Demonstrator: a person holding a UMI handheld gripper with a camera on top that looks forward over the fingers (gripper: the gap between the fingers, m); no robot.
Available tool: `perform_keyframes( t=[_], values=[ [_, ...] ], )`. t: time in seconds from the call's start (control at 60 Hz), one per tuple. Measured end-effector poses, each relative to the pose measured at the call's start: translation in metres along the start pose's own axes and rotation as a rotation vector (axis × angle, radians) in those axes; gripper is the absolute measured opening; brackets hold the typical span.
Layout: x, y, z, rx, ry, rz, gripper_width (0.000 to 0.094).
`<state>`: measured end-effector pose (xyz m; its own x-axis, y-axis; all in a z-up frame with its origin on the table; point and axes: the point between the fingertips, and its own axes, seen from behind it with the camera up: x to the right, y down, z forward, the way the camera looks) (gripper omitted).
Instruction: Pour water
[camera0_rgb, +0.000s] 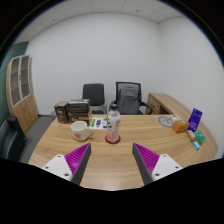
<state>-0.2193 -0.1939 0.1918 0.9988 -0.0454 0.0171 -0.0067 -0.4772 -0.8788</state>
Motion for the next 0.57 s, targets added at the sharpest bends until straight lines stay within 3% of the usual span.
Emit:
perform_keyframes(
  t=[0.25,0.567],
  values=[
    [-0.028,0.029,-0.110,-0.026,0.030,-0.001,0.0860],
    [-0.035,0.041,-0.151,-0.034,0.045,-0.012,0.0857]
  ],
)
